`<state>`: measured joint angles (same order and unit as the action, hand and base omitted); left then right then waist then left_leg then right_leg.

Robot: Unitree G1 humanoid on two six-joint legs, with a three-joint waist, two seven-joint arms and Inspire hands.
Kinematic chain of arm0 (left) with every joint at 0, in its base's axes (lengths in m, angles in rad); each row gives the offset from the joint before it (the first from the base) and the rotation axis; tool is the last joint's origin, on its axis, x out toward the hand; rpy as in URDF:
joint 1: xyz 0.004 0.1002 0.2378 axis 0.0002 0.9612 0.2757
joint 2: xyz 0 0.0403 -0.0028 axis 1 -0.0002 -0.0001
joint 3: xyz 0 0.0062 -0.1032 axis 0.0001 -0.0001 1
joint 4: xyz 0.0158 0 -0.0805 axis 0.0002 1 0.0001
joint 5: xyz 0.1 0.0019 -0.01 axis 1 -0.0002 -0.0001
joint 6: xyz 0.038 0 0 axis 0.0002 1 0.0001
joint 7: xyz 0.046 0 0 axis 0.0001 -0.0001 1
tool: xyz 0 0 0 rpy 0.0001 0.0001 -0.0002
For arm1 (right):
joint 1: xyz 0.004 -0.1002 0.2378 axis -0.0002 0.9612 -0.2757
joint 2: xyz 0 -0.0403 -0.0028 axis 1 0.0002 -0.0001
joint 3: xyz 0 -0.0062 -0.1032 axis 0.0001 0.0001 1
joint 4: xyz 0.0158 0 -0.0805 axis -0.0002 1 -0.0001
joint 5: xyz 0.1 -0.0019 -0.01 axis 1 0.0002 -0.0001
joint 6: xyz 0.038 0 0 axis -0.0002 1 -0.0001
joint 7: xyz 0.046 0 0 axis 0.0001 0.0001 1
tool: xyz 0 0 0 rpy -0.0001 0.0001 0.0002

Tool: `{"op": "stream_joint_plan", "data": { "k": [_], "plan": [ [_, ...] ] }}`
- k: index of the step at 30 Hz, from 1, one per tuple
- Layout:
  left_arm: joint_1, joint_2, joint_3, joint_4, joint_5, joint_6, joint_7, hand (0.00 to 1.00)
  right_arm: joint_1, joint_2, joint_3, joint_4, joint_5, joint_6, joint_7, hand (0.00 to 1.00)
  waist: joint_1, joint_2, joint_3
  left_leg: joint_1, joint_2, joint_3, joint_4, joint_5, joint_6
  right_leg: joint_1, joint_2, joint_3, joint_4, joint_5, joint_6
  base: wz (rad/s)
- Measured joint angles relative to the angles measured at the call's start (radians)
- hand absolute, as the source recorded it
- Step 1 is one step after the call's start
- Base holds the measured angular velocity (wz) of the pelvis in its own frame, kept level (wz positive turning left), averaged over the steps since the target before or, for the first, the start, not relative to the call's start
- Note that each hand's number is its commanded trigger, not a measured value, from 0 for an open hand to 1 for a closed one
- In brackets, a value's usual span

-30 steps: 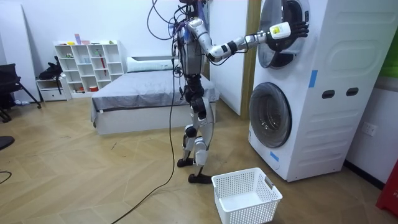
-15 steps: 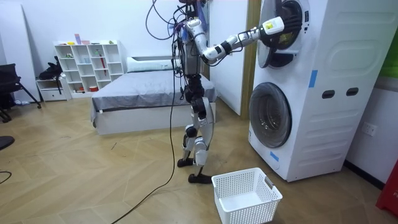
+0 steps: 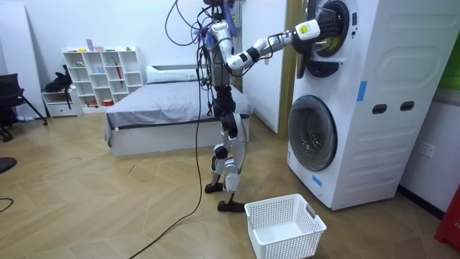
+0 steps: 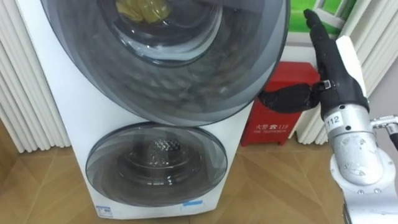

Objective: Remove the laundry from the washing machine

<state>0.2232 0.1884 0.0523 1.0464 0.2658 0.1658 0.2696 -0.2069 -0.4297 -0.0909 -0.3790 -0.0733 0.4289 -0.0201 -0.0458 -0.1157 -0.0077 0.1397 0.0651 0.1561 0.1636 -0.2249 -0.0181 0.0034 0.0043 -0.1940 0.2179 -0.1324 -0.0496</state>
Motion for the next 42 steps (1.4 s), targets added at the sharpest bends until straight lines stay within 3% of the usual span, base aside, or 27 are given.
{"op": "stream_joint_plan", "data": {
  "k": [7,16,27,32,36,37,38,42],
  "plan": [
    [0.001,0.001,0.0,0.0,0.001,0.002,0.002,0.0,0.0,0.002,-0.012,0.0,0.004,0.0,0.058,0.0,0.0,-0.002,-0.0001,0.006,0.0,0.0,-0.001,0.0,-0.001,0.005,0.0,-0.002,0.001,0.001,-0.001,0.0],
    [0.004,0.014,-0.019,0.0,0.003,0.006,0.002,0.0,-0.001,0.052,-0.025,0.0,0.003,0.0,0.109,0.0,0.001,-0.001,-0.0005,0.004,0.006,-0.001,0.0,0.004,-0.006,0.006,0.006,-0.004,-0.001,0.006,-0.009,0.0],
    [-0.008,0.026,-0.017,-0.006,0.052,0.003,-0.02,0.0,0.0,0.061,-0.015,-0.095,-0.01,0.0,0.285,0.0,0.024,0.002,-0.0027,-0.015,0.03,-0.002,-0.003,0.018,-0.035,-0.015,0.029,-0.003,-0.011,0.015,-0.038,-0.01],
    [-0.008,0.026,-0.018,-0.01,0.052,0.003,-0.026,0.0,-0.001,0.067,0.042,-0.19,-0.007,-0.002,0.379,0.0,0.028,0.0,-0.0067,-0.042,0.039,-0.007,0.007,0.033,-0.052,-0.043,0.033,-0.008,0.003,0.014,-0.05,0.02],
    [-0.013,0.025,-0.019,-0.01,0.051,0.002,-0.026,0.0,-0.002,0.07,0.106,-0.205,0.051,-0.041,0.434,0.0,0.032,-0.007,-0.0135,-0.042,0.042,-0.007,0.009,0.048,-0.058,-0.041,0.033,-0.02,0.002,0.016,-0.058,0.09],
    [-0.019,0.024,-0.019,-0.01,0.051,-0.003,-0.026,0.0,-0.002,0.073,0.132,-0.21,0.09,-0.052,0.45,0.0,0.047,-0.008,-0.0142,-0.042,0.044,-0.007,0.011,0.051,-0.06,-0.038,0.033,-0.023,0.001,0.018,-0.06,0.1],
    [-0.026,0.023,-0.019,-0.01,0.05,-0.009,-0.026,0.0,-0.002,0.081,0.156,-0.216,0.121,-0.064,0.468,0.0,0.066,-0.008,-0.014,-0.042,0.045,-0.009,0.013,0.054,-0.061,-0.035,0.033,-0.027,0.0,0.019,-0.063,0.1],
    [-0.022,0.024,-0.019,-0.009,0.042,-0.02,-0.024,0.0,0.005,0.115,0.161,-0.227,0.224,-0.083,0.501,0.0,0.084,-0.004,-0.0105,-0.051,0.046,-0.024,0.02,0.054,-0.061,-0.027,0.029,-0.045,-0.006,0.02,-0.066,0.16]
  ]
}}
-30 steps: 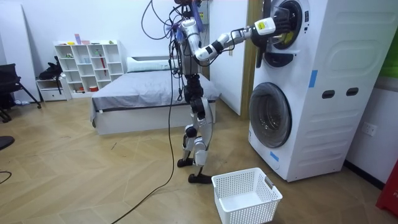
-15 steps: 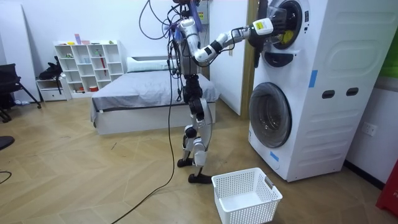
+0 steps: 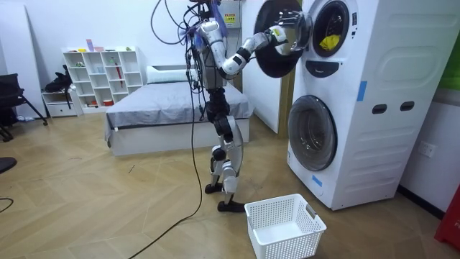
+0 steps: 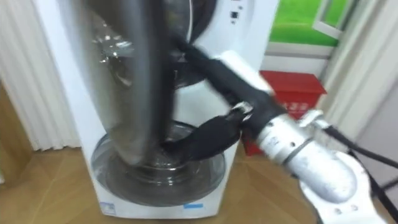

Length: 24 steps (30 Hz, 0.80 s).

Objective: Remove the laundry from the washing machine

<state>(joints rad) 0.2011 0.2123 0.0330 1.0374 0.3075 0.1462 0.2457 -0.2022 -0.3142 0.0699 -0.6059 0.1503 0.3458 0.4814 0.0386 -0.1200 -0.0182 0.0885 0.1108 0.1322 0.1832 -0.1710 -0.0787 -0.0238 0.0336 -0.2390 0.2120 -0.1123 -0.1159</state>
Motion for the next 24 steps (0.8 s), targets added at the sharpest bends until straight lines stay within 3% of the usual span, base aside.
{"op": "stream_joint_plan", "data": {
  "k": [3,7,12,17,22,24],
  "plan": [
    [0.0,0.0,0.0,0.001,0.0,0.0,0.0,0.0,-0.018,0.011,0.022,-0.003,0.09,-0.034,0.028,0.0,0.015,-0.005,-0.0004,-0.018,-0.002,-0.021,0.003,-0.003,0.002,0.001,-0.002,-0.014,-0.009,0.007,0.008,0.24],
    [-0.01,0.0,0.004,0.002,0.001,0.0,0.0,0.0,-0.068,0.05,0.056,-0.008,0.193,-0.107,0.047,0.0,0.057,-0.006,-0.0007,-0.03,-0.004,-0.054,0.005,-0.003,0.004,0.013,-0.003,-0.039,-0.028,0.007,0.011,0.24],
    [-0.011,-0.002,0.002,0.009,0.0,0.0,-0.005,0.0,-0.095,0.061,0.106,-0.009,0.256,-0.15,0.088,0.0,0.077,-0.004,0.0005,-0.032,-0.009,-0.086,0.004,-0.004,0.003,0.037,-0.006,-0.073,-0.04,0.003,0.009,0.25],
    [-0.024,-0.002,0.002,0.009,-0.001,-0.001,-0.019,0.0,-0.107,0.062,0.115,-0.009,0.289,-0.168,0.101,0.0,0.092,-0.003,0.0019,-0.029,-0.021,-0.105,-0.013,-0.008,0.009,0.045,-0.016,-0.091,-0.045,-0.008,0.021,0.14],
    [-0.044,-0.002,-0.013,0.008,-0.033,-0.015,-0.017,0.0,-0.126,0.062,0.181,-0.009,0.299,-0.181,0.099,0.0,0.099,-0.008,0.0078,-0.023,-0.024,-0.105,-0.018,-0.009,0.012,0.063,-0.015,-0.089,-0.064,-0.014,0.032,0.11],
    [-0.047,-0.001,-0.02,0.005,-0.042,-0.024,-0.014,0.0,-0.126,0.062,0.19,-0.003,0.297,-0.181,0.099,0.0,0.104,-0.011,0.0214,-0.013,-0.026,-0.101,-0.02,-0.009,0.012,0.077,-0.017,-0.091,-0.069,-0.018,0.034,0.13]
  ]
}}
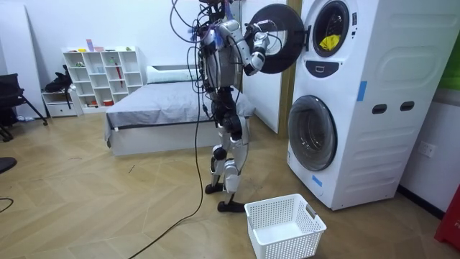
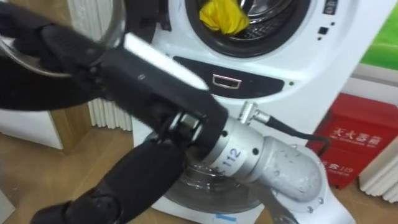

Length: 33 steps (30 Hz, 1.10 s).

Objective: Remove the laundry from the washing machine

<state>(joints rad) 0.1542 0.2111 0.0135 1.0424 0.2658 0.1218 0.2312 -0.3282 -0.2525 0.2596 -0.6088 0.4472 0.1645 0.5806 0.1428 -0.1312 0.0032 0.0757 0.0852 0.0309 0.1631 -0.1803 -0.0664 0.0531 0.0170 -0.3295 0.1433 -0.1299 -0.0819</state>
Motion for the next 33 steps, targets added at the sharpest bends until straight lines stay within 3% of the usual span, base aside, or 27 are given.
{"op": "stream_joint_plan", "data": {
  "k": [2,10,15,19,22,28,33],
  "plan": [
    [0.002,0.003,0.0,0.0,0.0,-0.001,0.006,0.0,0.0,-0.001,0.004,0.002,-0.004,0.0,-0.001,0.0,0.0,-0.01,0.0055,-0.002,-0.001,0.001,-0.003,0.0,0.0,0.001,0.001,0.002,-0.007,-0.006,0.003,0.06],
    [0.015,-0.008,0.023,0.0,0.003,-0.011,0.007,0.0,0.0,-0.008,-0.034,0.003,-0.028,0.0,-0.009,0.0,-0.002,-0.014,0.0035,-0.006,-0.009,0.023,0.001,0.0,0.0,0.001,-0.009,0.005,-0.008,-0.011,0.01,0.0],
    [0.02,-0.013,0.023,0.003,0.002,-0.02,0.006,0.0,0.038,-0.012,-0.056,0.003,-0.049,-0.012,-0.045,0.0,-0.008,0.002,0.0071,0.011,-0.011,0.03,0.0,-0.004,0.006,0.013,-0.009,0.028,-0.008,-0.013,0.015,-0.03],
    [0.031,-0.037,0.023,0.003,0.0,-0.02,0.006,0.0,0.128,-0.025,-0.108,0.002,-0.085,-0.019,-0.062,0.0,-0.035,0.042,0.0015,0.009,-0.012,0.042,-0.007,-0.016,0.017,0.012,-0.01,0.028,-0.003,-0.017,0.022,0.11],
    [0.049,-0.035,0.023,0.004,-0.001,-0.02,0.011,0.0,0.145,-0.026,-0.136,0.002,-0.1,-0.02,-0.073,0.0,-0.056,0.052,0.0003,0.016,-0.012,0.05,-0.008,-0.016,0.018,0.012,-0.012,0.03,0.003,-0.017,0.022,-0.04],
    [0.039,-0.042,0.023,0.04,-0.001,-0.023,0.041,0.0,0.145,-0.031,-0.168,0.008,-0.095,-0.024,-0.087,0.0,-0.077,0.049,-0.0085,0.03,-0.011,0.063,-0.005,-0.016,0.018,0.018,-0.013,0.042,0.007,-0.018,0.023,-0.05],
    [0.037,-0.044,0.022,0.058,0.0,-0.023,0.041,0.0,0.15,-0.031,-0.238,0.01,-0.094,-0.029,-0.146,0.0,-0.096,0.041,-0.0058,0.043,-0.012,0.082,0.0,-0.016,0.018,0.032,-0.013,0.054,0.002,-0.019,0.025,-0.04]
  ]
}}
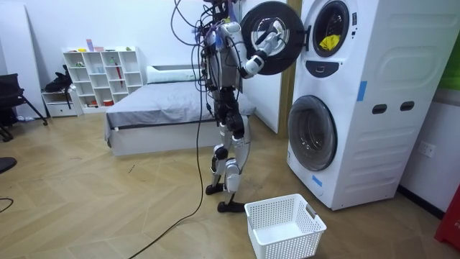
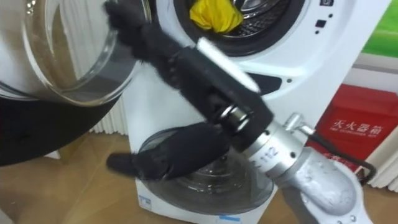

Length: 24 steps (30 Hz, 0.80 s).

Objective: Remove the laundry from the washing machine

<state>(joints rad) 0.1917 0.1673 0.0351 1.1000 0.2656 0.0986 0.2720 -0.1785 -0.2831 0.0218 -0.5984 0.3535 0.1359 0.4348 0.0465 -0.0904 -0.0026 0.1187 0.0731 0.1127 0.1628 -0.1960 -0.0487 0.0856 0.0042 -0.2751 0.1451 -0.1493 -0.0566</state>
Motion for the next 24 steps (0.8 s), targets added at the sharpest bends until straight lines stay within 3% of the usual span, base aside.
{"op": "stream_joint_plan", "data": {
  "k": [2,16,24],
  "plan": [
    [0.001,0.0,0.0,0.0,0.0,0.001,0.0,0.0,0.009,0.0,-0.015,0.013,-0.001,-0.005,-0.029,0.0,-0.014,0.001,0.0008,-0.001,0.0,0.004,0.0,0.0,0.0,-0.001,0.001,0.001,-0.007,0.0,0.0,0.0],
    [0.005,-0.003,0.01,-0.002,0.004,0.003,0.0,0.0,0.046,0.0,-0.059,0.049,-0.009,-0.006,-0.128,0.0,-0.017,0.035,0.0034,-0.002,0.003,0.028,-0.002,-0.001,0.0,-0.015,0.004,0.018,0.0,0.002,-0.001,-0.05],
    [-0.003,0.0,0.001,-0.002,0.008,0.003,0.0,0.0,0.051,0.001,-0.05,0.128,-0.075,-0.006,-0.154,0.0,-0.014,0.021,0.0029,0.0,0.002,0.028,-0.002,-0.001,0.0,-0.014,0.002,0.022,0.005,-0.001,0.001,-0.01]
  ]
}}
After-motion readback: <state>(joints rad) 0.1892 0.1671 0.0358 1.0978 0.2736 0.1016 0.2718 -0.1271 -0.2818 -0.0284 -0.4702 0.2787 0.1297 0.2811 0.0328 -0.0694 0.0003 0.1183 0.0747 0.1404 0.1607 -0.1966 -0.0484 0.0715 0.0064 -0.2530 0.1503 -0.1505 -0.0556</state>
